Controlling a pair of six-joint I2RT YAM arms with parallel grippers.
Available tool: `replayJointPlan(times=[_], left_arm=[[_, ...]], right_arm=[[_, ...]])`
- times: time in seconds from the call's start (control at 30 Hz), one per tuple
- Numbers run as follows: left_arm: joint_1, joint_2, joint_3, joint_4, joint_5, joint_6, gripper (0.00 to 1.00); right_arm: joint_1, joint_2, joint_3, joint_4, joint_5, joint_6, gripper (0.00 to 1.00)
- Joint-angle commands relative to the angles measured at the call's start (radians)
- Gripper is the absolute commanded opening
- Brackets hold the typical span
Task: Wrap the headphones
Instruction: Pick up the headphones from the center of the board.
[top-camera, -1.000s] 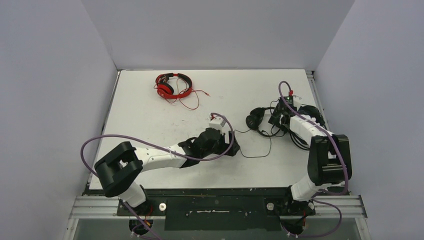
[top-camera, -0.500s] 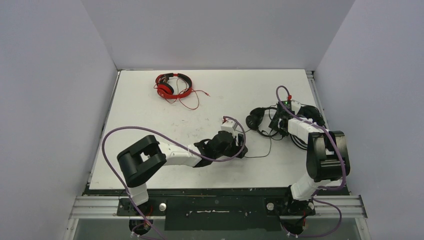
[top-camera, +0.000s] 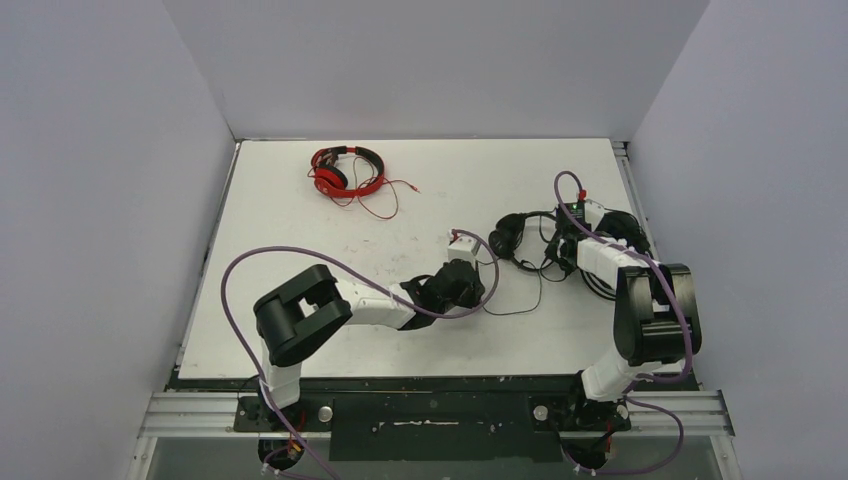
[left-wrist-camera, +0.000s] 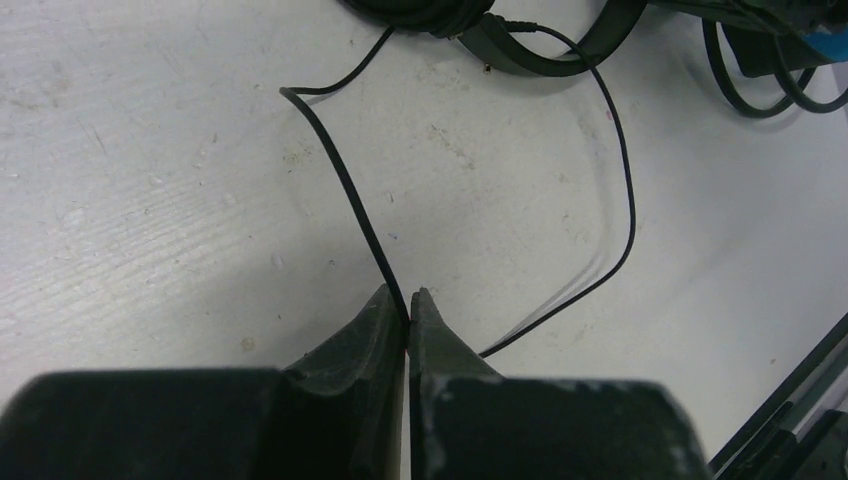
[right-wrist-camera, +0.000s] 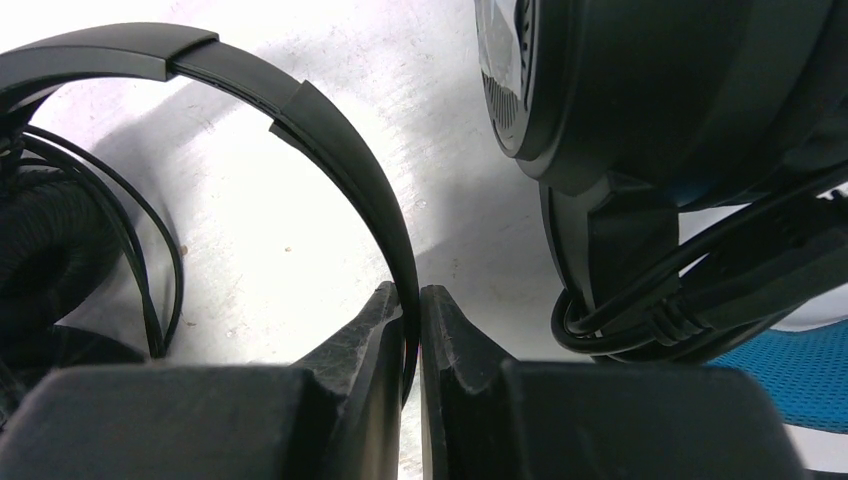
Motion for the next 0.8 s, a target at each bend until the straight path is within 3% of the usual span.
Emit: replayJointPlan(times=[0.0,0.5,0.77], left_arm=[[-0.003,-0.009,0.038,-0.009,-0.014,0.049,0.00],[-0.144,-0.289,-0.090,-0.115,0.073,0.088,0.00],[-0.194,-0.379,-0.048,-0.209,0.068,0.108,0.00]], right_arm=[[-0.004,-0.056,0.009,-0.005,0.031,-0.002,0.00],[-0.002,-0.172,0.205,-0.153,0.044,0.020,0.00],[-0.002,-0.189,0.334,-0.209,0.074,0.012,0.00]])
